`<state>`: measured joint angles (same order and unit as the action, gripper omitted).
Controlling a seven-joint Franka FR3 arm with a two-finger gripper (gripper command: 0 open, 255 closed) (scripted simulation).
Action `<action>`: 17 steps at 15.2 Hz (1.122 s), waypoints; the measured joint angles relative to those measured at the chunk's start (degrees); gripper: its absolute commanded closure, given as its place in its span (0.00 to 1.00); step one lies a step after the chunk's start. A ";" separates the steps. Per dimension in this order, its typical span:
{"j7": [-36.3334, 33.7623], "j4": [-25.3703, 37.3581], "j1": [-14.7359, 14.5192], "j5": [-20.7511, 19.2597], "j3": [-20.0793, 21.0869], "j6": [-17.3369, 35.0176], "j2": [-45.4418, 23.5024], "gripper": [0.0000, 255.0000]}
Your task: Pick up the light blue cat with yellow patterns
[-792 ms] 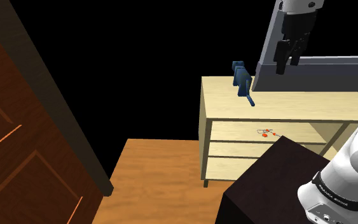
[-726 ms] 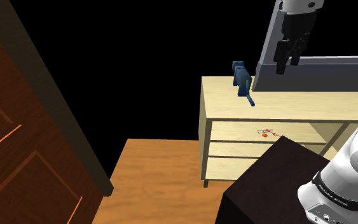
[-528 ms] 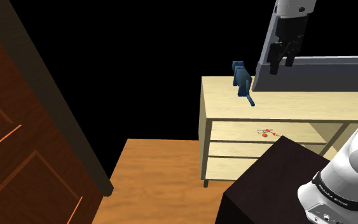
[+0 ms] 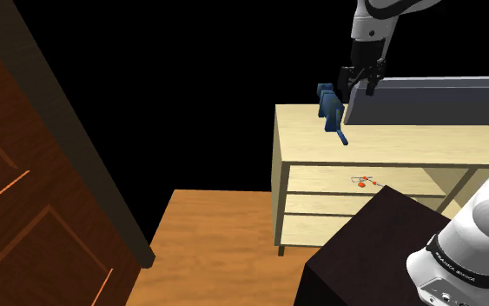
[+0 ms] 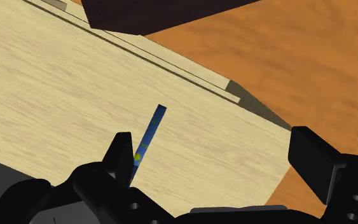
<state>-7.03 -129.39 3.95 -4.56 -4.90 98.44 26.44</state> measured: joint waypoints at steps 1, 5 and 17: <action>-0.48 0.45 0.45 -0.01 -0.45 1.21 -1.46 0.00; -2.55 3.71 1.96 0.46 -2.15 6.54 -9.19 0.00; -6.39 17.90 6.75 4.97 -7.52 16.55 -31.12 0.00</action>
<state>-13.42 -111.49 10.71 0.41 -12.43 114.99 -4.68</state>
